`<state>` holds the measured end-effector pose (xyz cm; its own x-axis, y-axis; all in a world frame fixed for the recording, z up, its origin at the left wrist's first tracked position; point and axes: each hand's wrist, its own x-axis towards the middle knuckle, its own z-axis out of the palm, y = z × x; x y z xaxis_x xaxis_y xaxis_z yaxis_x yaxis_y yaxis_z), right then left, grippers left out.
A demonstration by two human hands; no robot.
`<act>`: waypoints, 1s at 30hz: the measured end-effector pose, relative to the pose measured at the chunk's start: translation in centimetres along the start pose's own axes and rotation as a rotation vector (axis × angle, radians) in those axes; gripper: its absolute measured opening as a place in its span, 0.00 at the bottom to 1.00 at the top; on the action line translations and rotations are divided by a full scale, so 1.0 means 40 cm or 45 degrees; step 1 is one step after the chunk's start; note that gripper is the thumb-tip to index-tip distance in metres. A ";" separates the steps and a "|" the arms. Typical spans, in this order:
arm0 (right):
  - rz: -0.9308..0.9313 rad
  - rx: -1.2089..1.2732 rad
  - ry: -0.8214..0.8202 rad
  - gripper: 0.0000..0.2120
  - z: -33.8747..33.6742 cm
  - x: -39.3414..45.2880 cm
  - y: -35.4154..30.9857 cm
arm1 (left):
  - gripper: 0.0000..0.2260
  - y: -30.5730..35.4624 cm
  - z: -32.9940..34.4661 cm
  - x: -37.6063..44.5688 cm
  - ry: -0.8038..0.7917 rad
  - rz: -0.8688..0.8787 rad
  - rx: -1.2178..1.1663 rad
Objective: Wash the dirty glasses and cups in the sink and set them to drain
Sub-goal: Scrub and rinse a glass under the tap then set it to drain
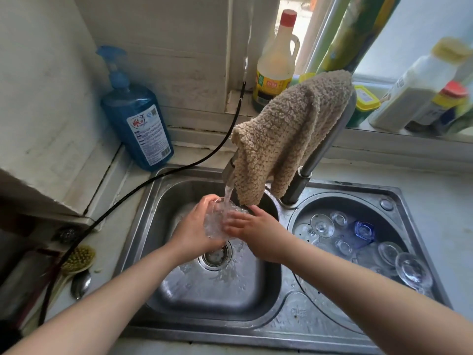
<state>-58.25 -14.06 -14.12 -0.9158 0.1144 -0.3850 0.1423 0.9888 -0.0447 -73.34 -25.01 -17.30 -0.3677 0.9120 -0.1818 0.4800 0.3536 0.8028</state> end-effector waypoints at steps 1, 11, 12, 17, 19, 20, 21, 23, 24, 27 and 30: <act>0.019 0.020 0.015 0.30 0.001 0.004 -0.001 | 0.41 0.004 0.001 0.004 0.023 -0.001 -0.016; 0.229 1.265 0.155 0.26 -0.006 -0.002 -0.082 | 0.44 0.003 0.044 -0.003 0.124 0.013 -0.029; 0.212 0.906 0.142 0.26 0.010 -0.009 -0.067 | 0.43 0.003 0.045 -0.005 0.109 0.014 -0.014; 0.081 0.291 0.267 0.26 0.056 -0.001 0.004 | 0.41 0.008 0.045 -0.004 0.113 -0.012 -0.042; 0.180 0.603 0.344 0.23 0.057 0.000 -0.039 | 0.42 0.008 0.043 0.000 0.114 0.015 -0.037; 0.229 0.909 0.336 0.22 0.049 0.000 -0.069 | 0.42 0.007 0.043 0.000 0.114 0.020 -0.032; 0.257 1.225 0.264 0.23 0.041 0.000 -0.087 | 0.42 0.003 0.045 -0.001 0.116 0.017 -0.036; 0.255 1.522 0.169 0.21 0.031 0.003 -0.085 | 0.41 -0.004 0.046 -0.005 0.121 0.005 -0.059; 0.234 1.494 0.154 0.17 0.032 0.003 -0.066 | 0.41 -0.006 0.044 -0.007 0.100 -0.004 -0.083; 0.157 0.966 0.133 0.12 0.033 -0.007 -0.003 | 0.41 -0.009 0.027 -0.010 -0.115 -0.044 -0.129; 0.084 0.812 0.239 0.09 0.015 -0.008 0.010 | 0.38 -0.010 0.010 -0.003 -0.204 -0.099 -0.305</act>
<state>-57.67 -13.76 -14.55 -0.9392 0.2446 -0.2410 0.3417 0.7353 -0.5852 -73.17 -25.18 -17.82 -0.2563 0.9121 -0.3199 0.2468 0.3817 0.8907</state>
